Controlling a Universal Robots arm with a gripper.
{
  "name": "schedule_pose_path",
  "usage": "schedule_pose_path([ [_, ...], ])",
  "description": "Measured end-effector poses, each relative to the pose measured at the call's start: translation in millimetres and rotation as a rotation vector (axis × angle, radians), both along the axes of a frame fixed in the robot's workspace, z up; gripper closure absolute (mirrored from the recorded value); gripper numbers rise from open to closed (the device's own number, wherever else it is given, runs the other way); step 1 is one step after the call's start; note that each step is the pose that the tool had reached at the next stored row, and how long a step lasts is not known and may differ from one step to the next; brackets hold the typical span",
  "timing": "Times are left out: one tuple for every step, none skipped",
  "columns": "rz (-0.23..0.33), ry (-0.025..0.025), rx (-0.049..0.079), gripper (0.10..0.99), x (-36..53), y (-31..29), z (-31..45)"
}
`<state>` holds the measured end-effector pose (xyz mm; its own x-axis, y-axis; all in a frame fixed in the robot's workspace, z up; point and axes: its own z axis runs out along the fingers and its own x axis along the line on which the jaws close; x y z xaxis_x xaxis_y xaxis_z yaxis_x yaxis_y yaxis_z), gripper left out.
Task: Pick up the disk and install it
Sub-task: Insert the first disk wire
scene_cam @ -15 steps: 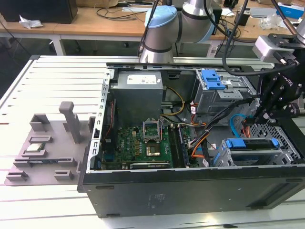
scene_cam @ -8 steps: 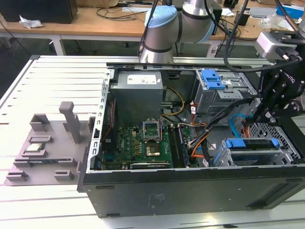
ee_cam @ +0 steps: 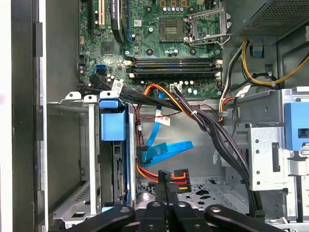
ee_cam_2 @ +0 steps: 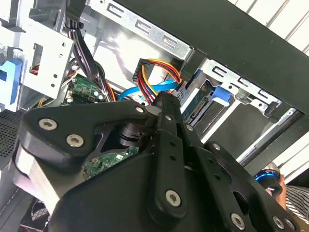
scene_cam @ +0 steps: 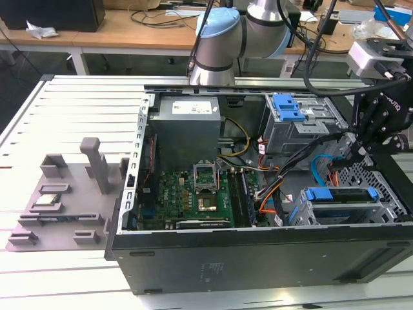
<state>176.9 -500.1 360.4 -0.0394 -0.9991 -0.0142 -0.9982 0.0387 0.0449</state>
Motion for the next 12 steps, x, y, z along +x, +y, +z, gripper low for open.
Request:
schedule_pose_path([
  [0.0, 0.0, 0.0, 0.98, 0.0, 0.0, 0.0],
  [0.0, 0.0, 0.0, 0.98, 0.0, 0.0, 0.0],
  [0.0, 0.0, 0.0, 0.98, 0.0, 0.0, 0.0],
  [0.0, 0.0, 0.0, 0.98, 0.0, 0.0, 0.0],
  [0.0, 0.0, 0.0, 0.98, 0.0, -0.1, 0.0],
  [0.0, 0.0, 0.0, 0.973, 0.0, -0.1, 0.0],
  [0.0, 0.0, 0.0, 0.914, 0.0, -0.1, 0.0],
  [0.0, 0.0, 0.0, 0.851, 0.0, -0.1, 0.0],
  [0.0, 0.0, 0.0, 0.784, 0.0, -0.1, 0.0],
  [0.0, 0.0, 0.0, 0.784, 0.0, -0.1, 2.7],
  [0.0, 0.0, -0.001, 0.784, -0.2, 0.6, 3.6],
  [0.001, 0.0, -0.002, 0.784, -0.9, 1.0, 3.6],
])
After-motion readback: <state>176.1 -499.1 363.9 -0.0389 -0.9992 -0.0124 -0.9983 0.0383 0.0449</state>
